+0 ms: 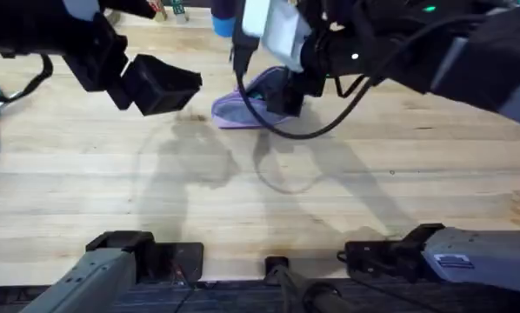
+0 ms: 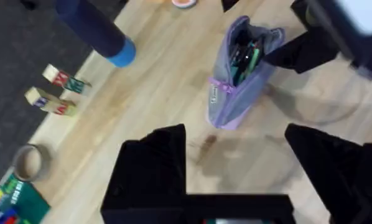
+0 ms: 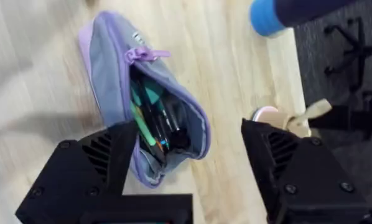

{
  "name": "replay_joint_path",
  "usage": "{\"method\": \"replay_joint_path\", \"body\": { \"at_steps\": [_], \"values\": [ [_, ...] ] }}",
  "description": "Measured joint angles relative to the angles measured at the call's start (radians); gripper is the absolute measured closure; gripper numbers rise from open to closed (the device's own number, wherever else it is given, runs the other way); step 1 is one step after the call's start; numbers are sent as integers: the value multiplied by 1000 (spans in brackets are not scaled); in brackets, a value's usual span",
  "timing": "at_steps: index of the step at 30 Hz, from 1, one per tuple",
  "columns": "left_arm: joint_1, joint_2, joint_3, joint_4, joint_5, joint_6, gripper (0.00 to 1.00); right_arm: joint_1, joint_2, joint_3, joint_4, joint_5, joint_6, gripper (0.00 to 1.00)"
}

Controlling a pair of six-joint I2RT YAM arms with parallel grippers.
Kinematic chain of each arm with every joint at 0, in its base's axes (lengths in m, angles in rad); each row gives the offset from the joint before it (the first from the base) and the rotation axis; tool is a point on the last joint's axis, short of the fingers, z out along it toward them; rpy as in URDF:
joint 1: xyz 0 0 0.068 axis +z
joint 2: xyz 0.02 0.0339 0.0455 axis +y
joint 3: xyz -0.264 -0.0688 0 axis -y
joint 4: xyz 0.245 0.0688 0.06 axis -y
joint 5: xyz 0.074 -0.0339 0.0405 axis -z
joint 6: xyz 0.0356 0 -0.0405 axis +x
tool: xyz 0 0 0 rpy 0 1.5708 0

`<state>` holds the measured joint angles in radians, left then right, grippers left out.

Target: Unzip the bag, pick up the pens from the table one at a time and place them inside, then zip the bag closed.

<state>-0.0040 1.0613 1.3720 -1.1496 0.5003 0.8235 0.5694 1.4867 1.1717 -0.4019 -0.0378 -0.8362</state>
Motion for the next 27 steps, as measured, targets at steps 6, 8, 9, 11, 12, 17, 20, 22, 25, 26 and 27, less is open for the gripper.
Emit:
{"method": "replay_joint_path", "body": {
  "at_steps": [6, 8, 9, 11, 12, 17, 20, 22, 25, 26, 27],
  "values": [
    [107, 35, 0, 21, 54, 101, 7, 0, -81, 0, 0, 0, 278, 5],
    [150, 71, 0, 22, 100, 144, 7, 0, -97, 0, 0, 0, 361, 5],
    [170, 90, 0, 22, 124, 167, 7, 0, -105, 0, -1, 0, 401, 5],
    [210, 133, 0, 21, 178, 217, 7, 0, -120, 0, -2, 1, 482, 5],
    [231, 156, 0, 18, 209, 248, 7, 0, -126, 0, -2, 1, 523, 5],
    [320, 278, 0, -40, 345, 424, 6, 0, -135, 16, -53, 4, 664, 5],
    [358, 355, 0, -86, 406, 542, 7, 0, -135, 45, -108, 7, 716, 5],
    [377, 408, 0, -112, 440, 621, 7, 0, -135, 71, -143, 8, 749, 5],
    [395, 493, 0, -122, 477, 719, 7, 0, -135, 114, -192, 8, 787, 5],
    [398, 517, 0, -122, 486, 742, 7, 0, -135, 130, -211, 8, 797, 5],
    [400, 547, 0, -123, 497, 768, 7, 0, -135, 145, -231, 8, 807, 5]
  ]
}}
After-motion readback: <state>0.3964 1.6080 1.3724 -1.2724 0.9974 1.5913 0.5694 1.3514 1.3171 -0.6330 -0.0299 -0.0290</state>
